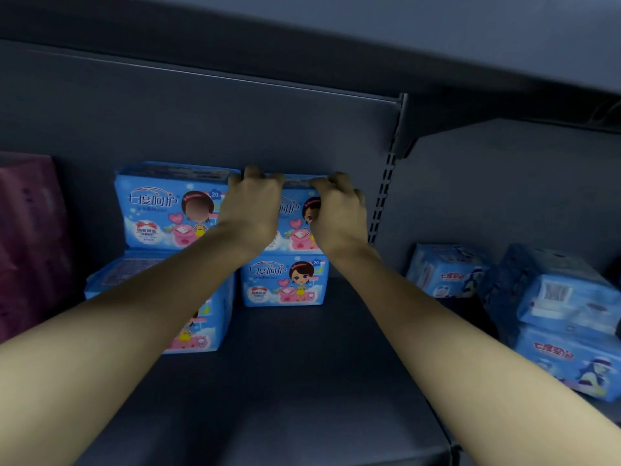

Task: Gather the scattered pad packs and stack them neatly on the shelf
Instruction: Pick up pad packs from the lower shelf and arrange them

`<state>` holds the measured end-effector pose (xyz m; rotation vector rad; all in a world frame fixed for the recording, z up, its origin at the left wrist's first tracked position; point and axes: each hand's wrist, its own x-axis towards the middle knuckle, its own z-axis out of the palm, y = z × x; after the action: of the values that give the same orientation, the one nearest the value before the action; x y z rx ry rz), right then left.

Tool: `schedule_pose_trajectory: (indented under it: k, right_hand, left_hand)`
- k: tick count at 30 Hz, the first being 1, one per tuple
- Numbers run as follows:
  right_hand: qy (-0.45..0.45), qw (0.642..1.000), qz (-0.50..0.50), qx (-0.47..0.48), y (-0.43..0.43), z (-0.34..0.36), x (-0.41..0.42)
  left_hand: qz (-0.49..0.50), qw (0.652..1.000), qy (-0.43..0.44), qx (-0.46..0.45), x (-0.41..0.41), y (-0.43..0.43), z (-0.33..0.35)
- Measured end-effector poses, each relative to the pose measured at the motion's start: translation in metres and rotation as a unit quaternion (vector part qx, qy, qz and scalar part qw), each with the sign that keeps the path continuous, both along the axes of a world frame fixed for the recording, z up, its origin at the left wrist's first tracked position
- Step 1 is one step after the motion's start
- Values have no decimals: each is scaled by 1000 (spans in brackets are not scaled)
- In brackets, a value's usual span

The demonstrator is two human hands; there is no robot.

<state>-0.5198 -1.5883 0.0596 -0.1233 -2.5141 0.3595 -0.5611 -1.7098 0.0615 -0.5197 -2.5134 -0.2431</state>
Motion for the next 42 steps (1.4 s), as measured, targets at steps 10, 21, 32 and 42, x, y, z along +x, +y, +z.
schedule_pose_trajectory:
  k: [10, 21, 32, 42]
  right_hand:
    - [7, 1000, -5, 16, -6, -9, -3]
    - [-40, 997, 2, 60, -6, -7, -1]
    - [-144, 987, -62, 36, 24, -12, 71]
    - [-265, 950, -166, 17, 66, -67, 183]
  left_hand:
    - [47, 996, -7, -73, 3, -4, -1]
    - [59, 991, 1, -121, 11, -1, 4]
    - [-51, 989, -20, -137, 70, 20, -9]
    - [-166, 960, -143, -174, 156, 75, -64]
